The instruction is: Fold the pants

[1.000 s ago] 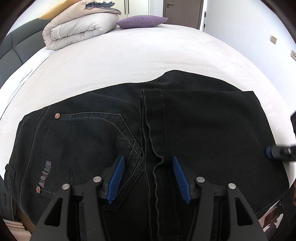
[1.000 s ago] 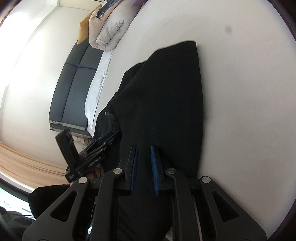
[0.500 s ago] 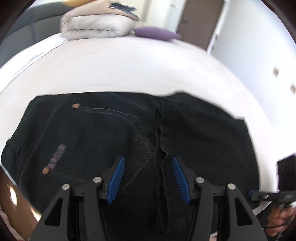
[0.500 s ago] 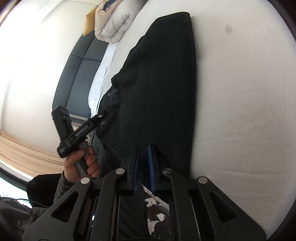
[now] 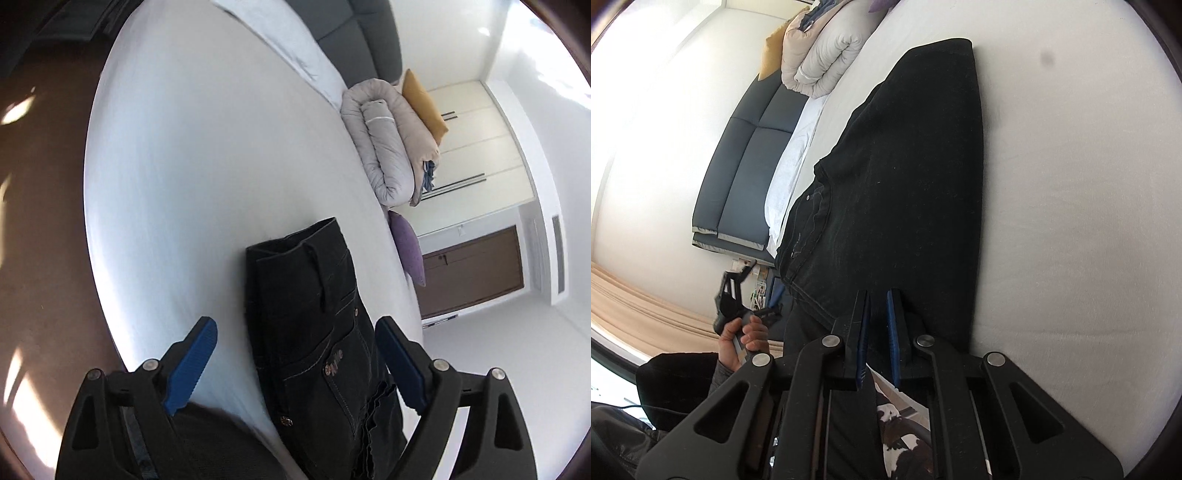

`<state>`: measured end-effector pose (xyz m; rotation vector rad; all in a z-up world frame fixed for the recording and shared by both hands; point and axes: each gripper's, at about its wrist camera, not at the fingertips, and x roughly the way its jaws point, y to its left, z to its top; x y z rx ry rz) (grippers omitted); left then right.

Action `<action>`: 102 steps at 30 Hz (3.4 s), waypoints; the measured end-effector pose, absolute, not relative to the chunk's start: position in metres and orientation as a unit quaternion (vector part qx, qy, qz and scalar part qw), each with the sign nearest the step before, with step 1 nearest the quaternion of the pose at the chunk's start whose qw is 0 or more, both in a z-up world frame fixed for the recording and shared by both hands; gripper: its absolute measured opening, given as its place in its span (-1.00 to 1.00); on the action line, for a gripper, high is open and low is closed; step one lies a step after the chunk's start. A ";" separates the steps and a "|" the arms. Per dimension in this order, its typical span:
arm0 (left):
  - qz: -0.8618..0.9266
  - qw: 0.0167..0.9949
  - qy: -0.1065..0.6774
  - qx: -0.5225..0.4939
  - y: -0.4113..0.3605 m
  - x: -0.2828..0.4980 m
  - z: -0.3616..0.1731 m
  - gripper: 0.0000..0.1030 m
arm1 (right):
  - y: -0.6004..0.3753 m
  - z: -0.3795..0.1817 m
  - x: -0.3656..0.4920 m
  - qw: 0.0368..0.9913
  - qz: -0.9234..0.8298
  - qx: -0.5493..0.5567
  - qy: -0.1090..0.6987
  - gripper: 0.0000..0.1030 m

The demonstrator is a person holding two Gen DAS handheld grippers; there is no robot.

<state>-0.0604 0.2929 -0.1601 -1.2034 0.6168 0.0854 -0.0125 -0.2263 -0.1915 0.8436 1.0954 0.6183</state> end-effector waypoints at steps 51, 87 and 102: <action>-0.074 0.739 0.288 -0.605 0.269 -0.010 -0.190 -0.75 | -0.223 -0.176 -0.009 0.724 0.280 0.373 0.507 -0.77; -0.066 0.852 0.285 -0.435 0.234 -0.003 -0.121 -0.79 | -0.051 -0.201 0.142 0.685 0.319 0.346 0.556 -0.89; -0.190 0.927 0.250 0.206 -0.038 -0.035 -0.047 -0.79 | -0.198 -0.161 0.091 0.659 0.338 0.503 0.446 0.48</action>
